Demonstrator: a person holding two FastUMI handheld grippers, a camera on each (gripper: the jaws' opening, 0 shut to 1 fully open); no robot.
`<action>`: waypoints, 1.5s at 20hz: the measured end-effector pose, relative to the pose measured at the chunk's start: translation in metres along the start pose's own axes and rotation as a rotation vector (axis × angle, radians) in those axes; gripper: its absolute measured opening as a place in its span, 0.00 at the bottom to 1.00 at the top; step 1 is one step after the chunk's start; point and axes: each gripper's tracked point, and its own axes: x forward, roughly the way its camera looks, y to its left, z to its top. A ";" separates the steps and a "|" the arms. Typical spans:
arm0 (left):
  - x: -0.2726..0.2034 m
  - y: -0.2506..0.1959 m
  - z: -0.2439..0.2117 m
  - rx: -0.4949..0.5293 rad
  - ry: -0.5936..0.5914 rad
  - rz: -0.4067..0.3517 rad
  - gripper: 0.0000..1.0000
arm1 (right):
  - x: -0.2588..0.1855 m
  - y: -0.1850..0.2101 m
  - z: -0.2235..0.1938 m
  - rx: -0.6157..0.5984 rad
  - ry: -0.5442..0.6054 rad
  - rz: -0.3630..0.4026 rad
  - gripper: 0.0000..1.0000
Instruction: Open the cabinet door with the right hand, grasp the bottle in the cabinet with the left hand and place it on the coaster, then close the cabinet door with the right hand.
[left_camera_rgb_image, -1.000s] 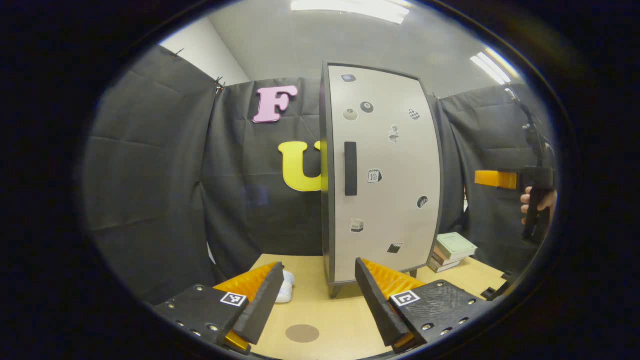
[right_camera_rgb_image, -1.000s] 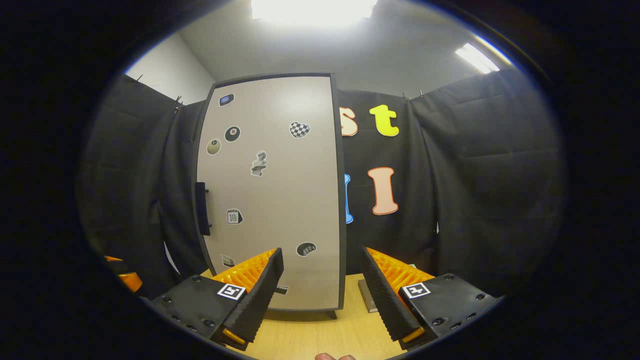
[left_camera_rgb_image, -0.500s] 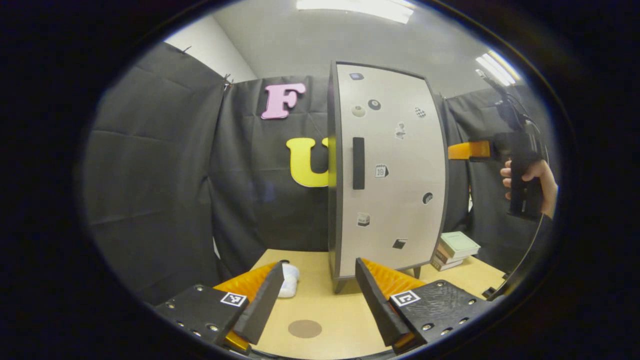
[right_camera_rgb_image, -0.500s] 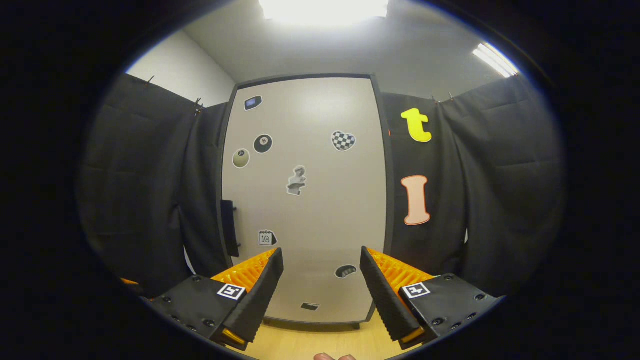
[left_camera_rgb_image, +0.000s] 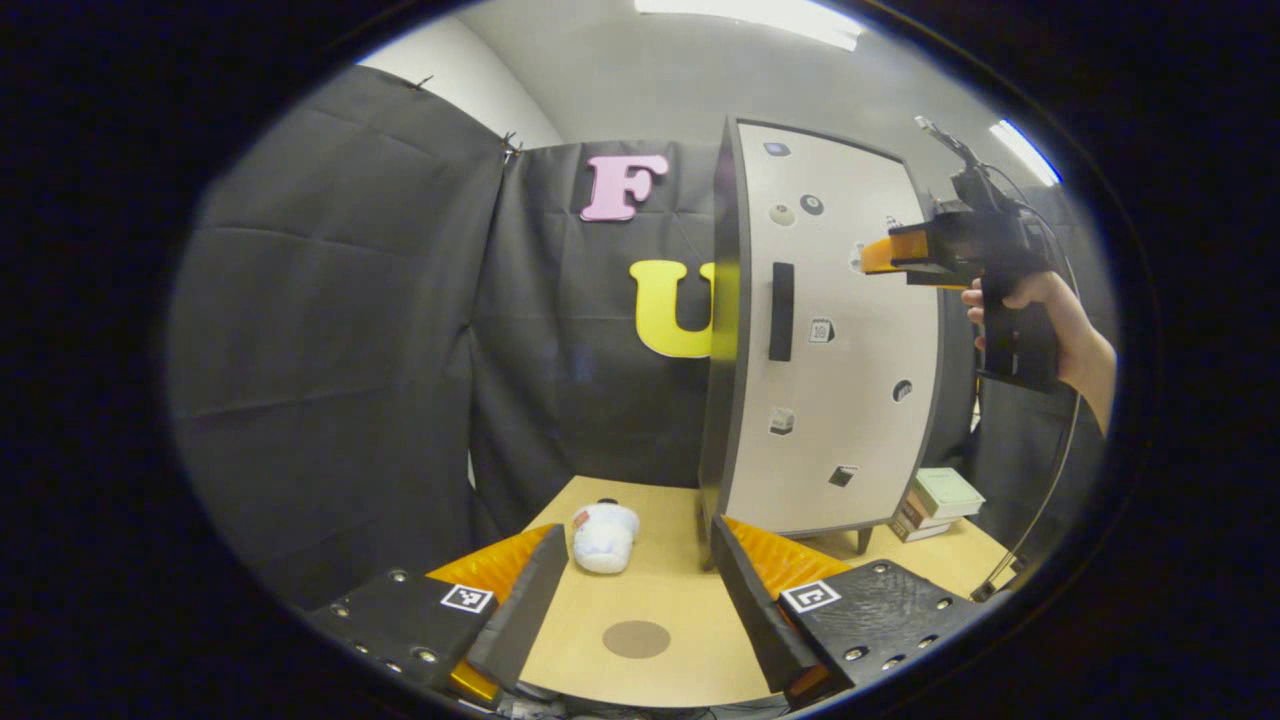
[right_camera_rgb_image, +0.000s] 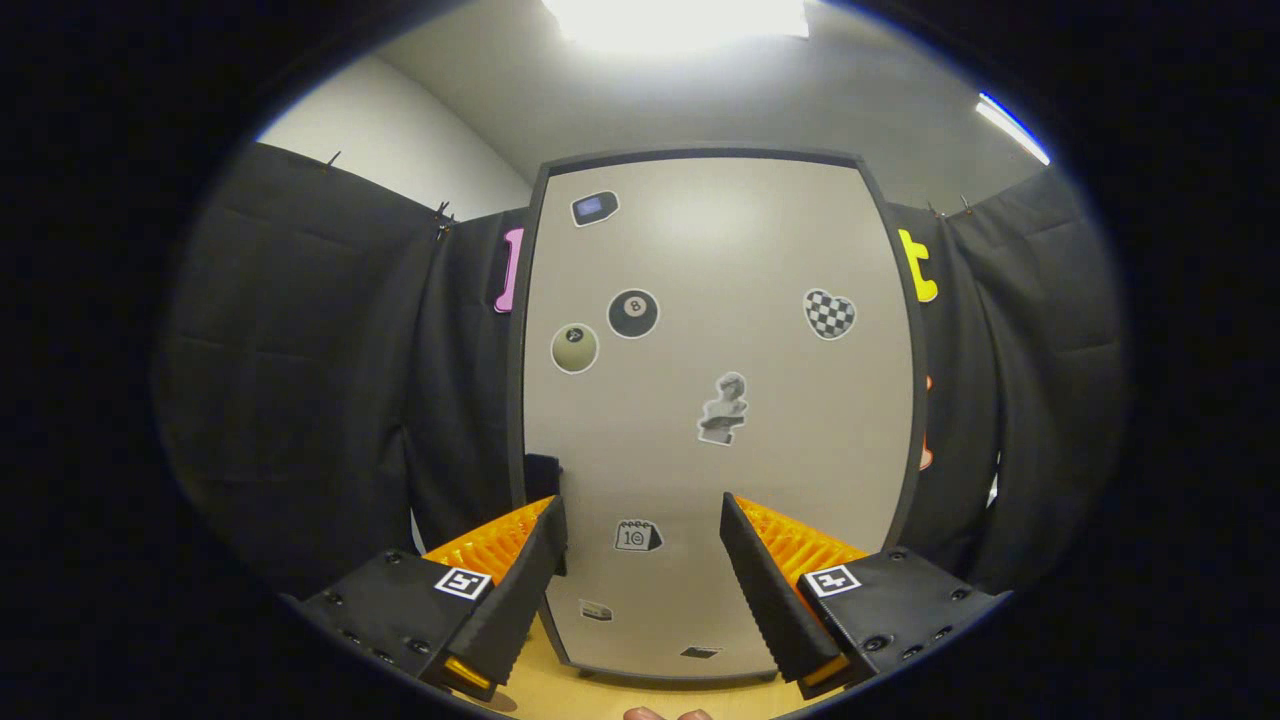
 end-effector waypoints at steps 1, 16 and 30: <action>-0.001 0.005 -0.001 -0.005 0.003 0.011 0.87 | 0.007 0.008 0.000 0.004 0.001 0.009 0.98; 0.007 0.076 -0.034 -0.107 0.071 0.154 0.87 | 0.099 0.065 -0.040 -0.002 0.053 -0.041 0.97; 0.018 0.103 -0.042 -0.134 0.090 0.173 0.90 | 0.119 0.067 -0.063 0.016 0.111 -0.135 0.37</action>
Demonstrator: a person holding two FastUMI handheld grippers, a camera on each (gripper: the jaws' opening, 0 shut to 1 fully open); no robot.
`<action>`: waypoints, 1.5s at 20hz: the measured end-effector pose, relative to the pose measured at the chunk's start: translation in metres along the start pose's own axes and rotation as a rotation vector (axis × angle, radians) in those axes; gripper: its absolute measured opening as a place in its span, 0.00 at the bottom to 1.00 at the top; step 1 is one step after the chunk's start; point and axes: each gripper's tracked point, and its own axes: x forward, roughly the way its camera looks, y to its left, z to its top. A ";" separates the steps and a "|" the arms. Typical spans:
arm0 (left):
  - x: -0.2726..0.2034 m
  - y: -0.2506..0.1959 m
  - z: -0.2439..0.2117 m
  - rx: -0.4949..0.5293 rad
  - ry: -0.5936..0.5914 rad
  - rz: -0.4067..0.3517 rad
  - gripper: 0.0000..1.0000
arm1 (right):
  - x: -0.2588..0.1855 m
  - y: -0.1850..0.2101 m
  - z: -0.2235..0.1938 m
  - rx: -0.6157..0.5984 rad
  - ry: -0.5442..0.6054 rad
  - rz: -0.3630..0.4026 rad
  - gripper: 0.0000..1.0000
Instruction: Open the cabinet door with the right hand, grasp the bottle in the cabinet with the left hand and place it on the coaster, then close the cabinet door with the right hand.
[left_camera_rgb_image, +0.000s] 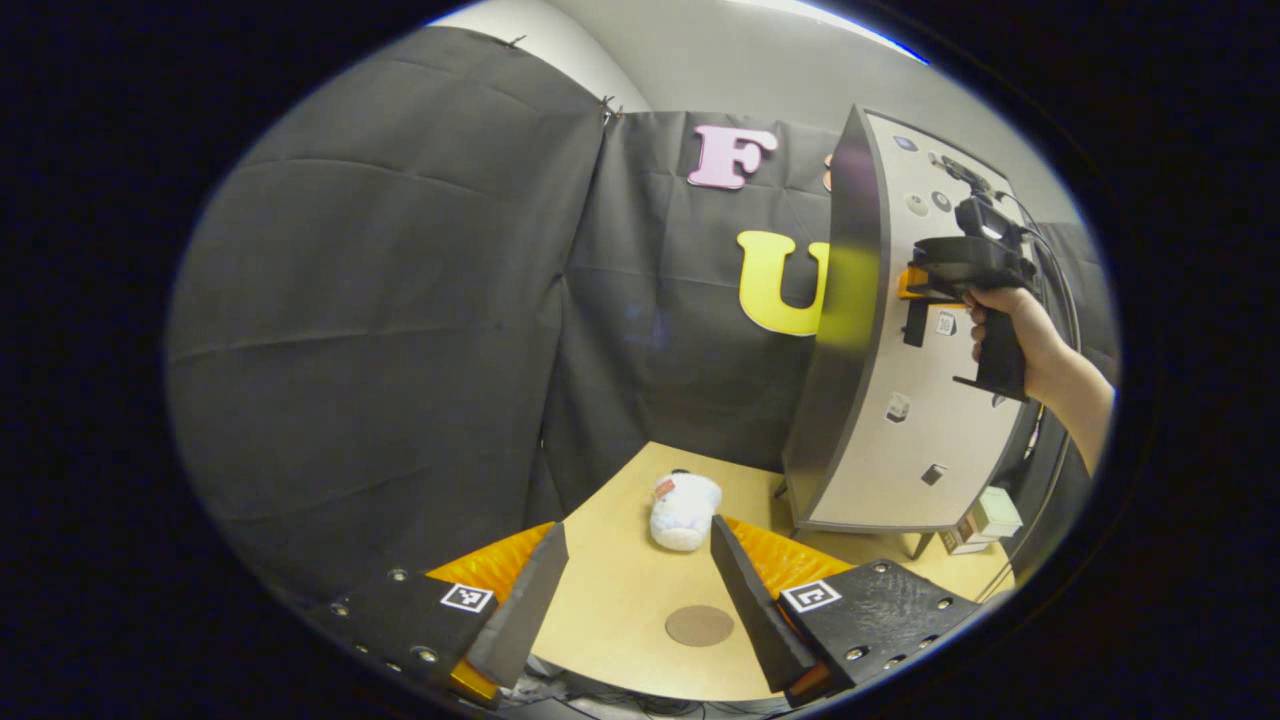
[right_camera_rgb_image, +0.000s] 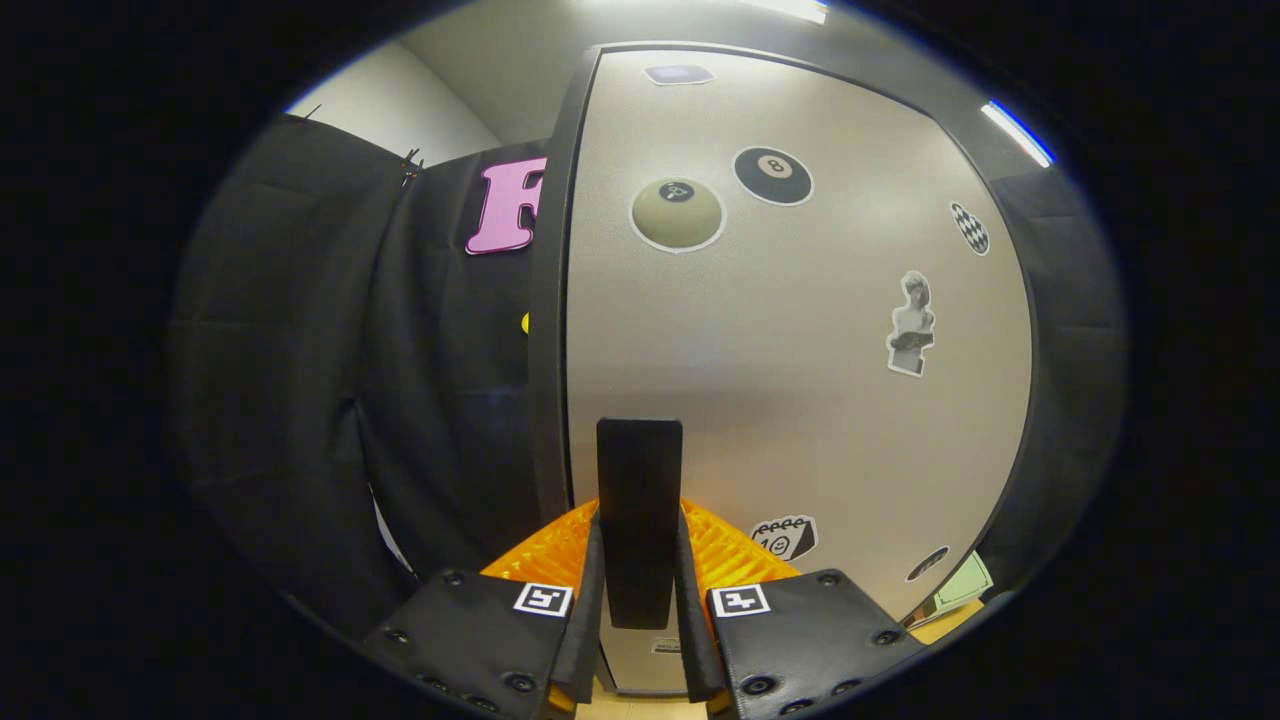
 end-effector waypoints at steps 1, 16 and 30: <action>-0.001 -0.001 0.000 0.002 0.001 -0.002 0.89 | 0.000 0.001 -0.001 0.009 0.002 -0.003 0.37; -0.013 -0.041 0.000 0.056 0.001 -0.058 0.87 | -0.008 0.003 -0.005 -0.003 0.055 0.144 0.09; -0.091 -0.094 0.006 0.035 -0.025 0.013 0.87 | -0.064 0.001 -0.003 -0.017 0.061 0.374 0.11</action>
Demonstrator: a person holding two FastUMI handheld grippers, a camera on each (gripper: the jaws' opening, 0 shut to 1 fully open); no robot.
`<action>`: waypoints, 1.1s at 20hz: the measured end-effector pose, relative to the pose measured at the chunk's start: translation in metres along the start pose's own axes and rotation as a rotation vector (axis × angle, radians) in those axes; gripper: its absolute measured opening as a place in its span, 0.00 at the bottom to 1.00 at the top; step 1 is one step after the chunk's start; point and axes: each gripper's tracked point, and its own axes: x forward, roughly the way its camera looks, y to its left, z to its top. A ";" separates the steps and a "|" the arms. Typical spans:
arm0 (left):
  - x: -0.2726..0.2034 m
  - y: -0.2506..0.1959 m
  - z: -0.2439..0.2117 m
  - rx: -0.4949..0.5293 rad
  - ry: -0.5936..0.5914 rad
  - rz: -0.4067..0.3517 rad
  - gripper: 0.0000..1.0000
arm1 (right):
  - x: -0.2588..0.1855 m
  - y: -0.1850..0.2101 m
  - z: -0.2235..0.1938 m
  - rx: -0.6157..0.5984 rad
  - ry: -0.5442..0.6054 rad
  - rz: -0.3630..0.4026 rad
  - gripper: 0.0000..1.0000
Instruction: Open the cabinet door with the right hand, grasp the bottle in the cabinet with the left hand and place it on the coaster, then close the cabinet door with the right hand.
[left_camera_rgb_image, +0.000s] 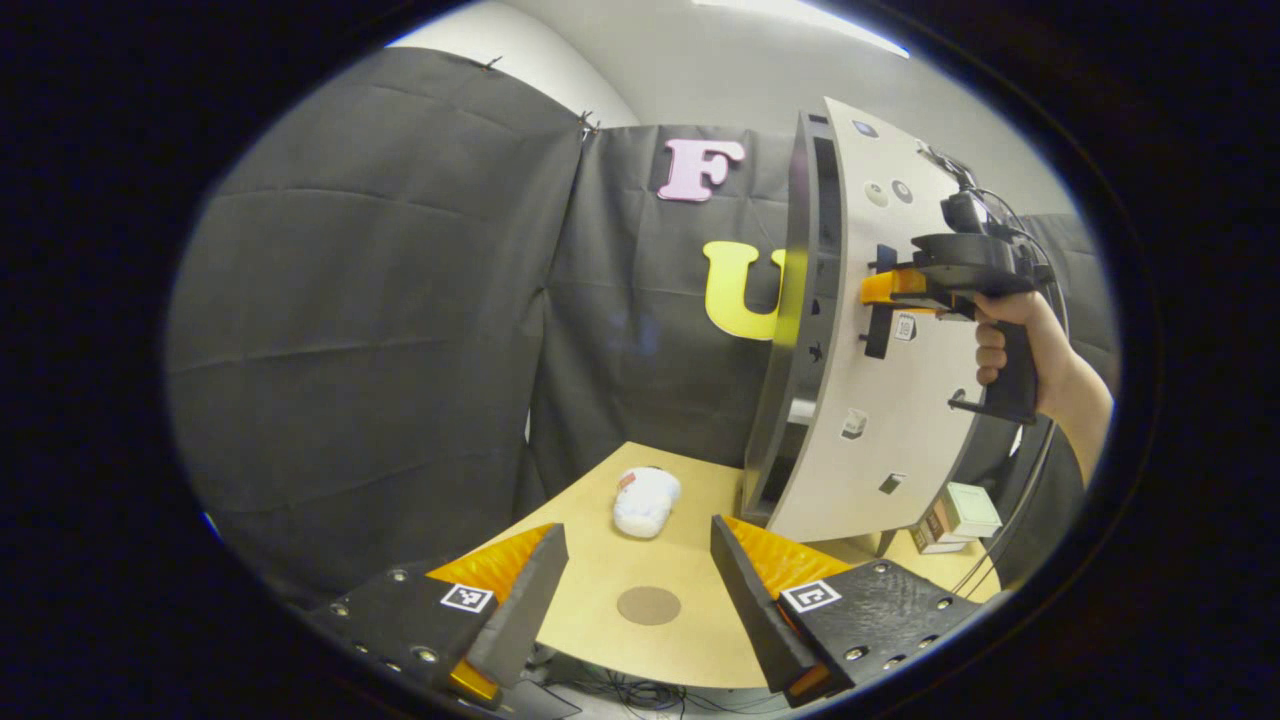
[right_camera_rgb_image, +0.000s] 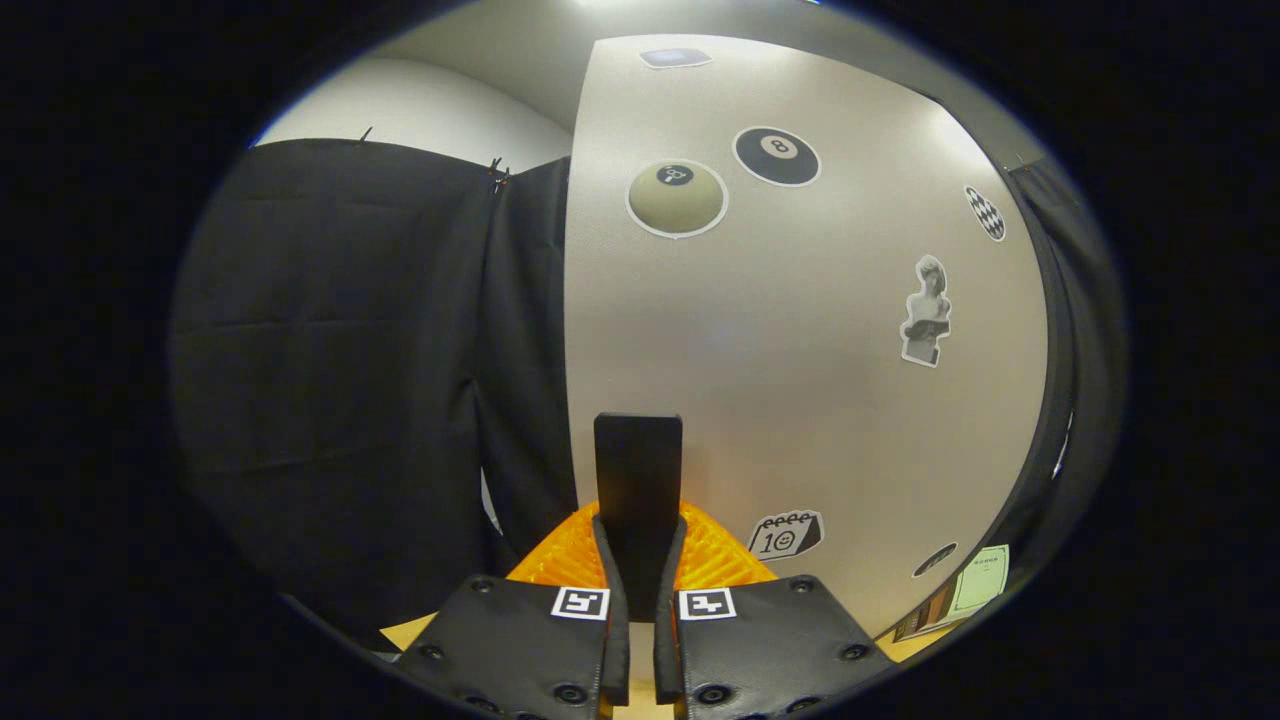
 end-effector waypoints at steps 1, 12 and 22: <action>-0.007 -0.005 0.002 0.003 -0.004 0.005 0.87 | -0.003 -0.001 -0.001 0.000 0.002 0.016 0.11; -0.063 -0.049 0.019 0.025 -0.038 0.019 0.87 | -0.028 -0.012 -0.006 -0.004 0.011 0.136 0.09; -0.092 -0.078 0.018 0.021 -0.048 0.041 0.87 | -0.050 -0.031 -0.009 0.017 0.004 0.197 0.11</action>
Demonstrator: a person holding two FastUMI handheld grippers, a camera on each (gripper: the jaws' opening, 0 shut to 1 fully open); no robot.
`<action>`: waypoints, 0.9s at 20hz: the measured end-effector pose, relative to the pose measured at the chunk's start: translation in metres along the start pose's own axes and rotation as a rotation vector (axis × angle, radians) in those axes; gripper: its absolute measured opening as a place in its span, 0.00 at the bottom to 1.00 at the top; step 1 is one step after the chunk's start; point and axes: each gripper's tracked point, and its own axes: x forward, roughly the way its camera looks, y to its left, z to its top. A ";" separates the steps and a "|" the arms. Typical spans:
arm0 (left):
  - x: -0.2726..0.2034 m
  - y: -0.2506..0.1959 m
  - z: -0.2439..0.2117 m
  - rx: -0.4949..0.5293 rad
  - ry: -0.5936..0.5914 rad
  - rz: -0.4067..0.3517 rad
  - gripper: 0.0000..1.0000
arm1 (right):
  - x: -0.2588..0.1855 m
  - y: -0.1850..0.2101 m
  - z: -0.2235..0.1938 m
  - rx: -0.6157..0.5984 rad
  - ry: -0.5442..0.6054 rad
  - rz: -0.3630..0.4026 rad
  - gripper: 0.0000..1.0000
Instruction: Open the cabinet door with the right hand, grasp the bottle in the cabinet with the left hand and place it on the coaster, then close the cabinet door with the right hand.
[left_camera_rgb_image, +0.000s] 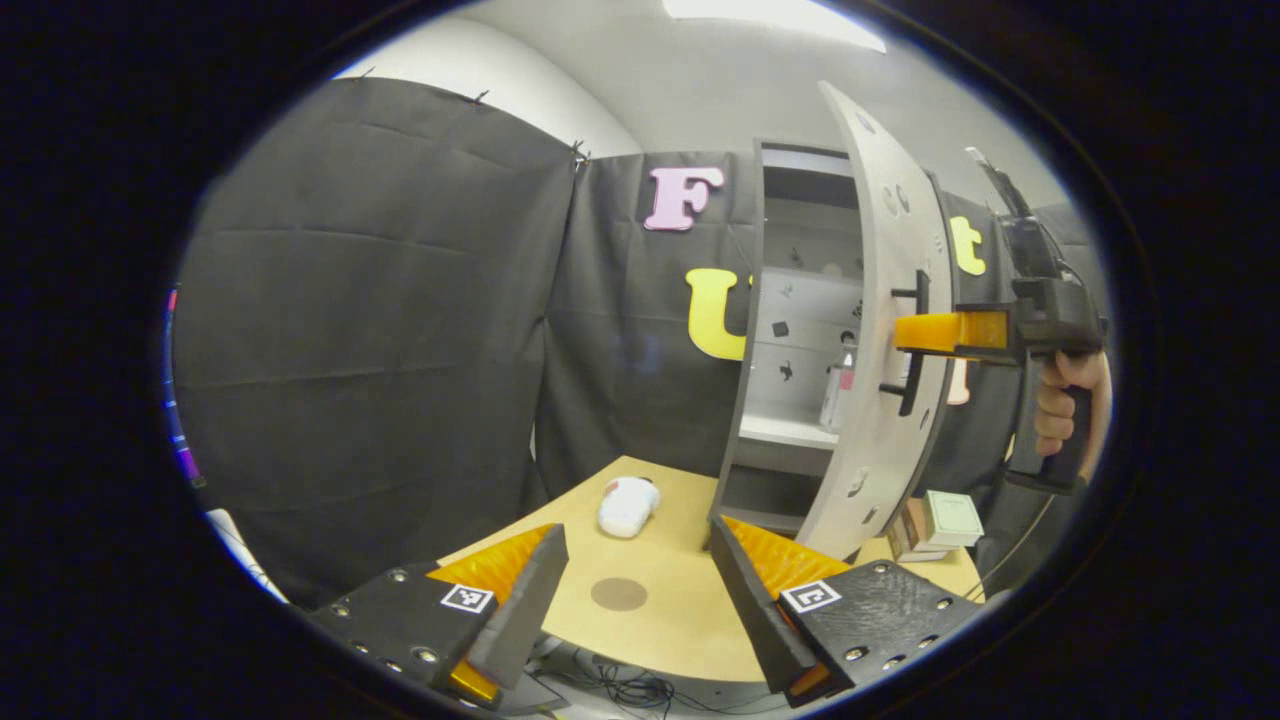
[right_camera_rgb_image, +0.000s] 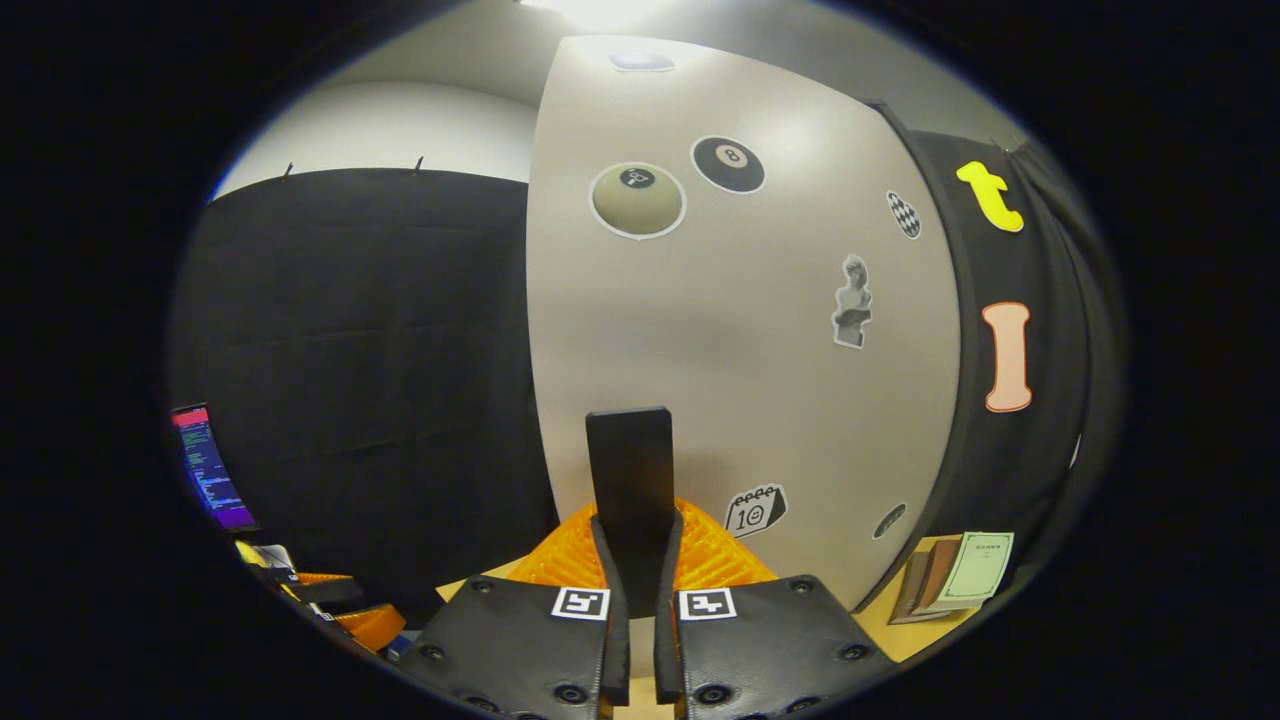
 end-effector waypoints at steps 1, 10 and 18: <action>-0.003 -0.004 0.000 0.008 0.001 -0.002 0.87 | -0.003 -0.002 0.000 0.002 -0.001 0.002 0.11; -0.015 -0.045 0.000 -0.018 -0.009 -0.037 0.88 | -0.030 -0.023 -0.003 0.028 -0.010 -0.001 0.11; -0.007 -0.090 0.000 -0.012 -0.001 -0.100 0.88 | -0.060 -0.046 -0.006 0.012 -0.022 -0.074 0.11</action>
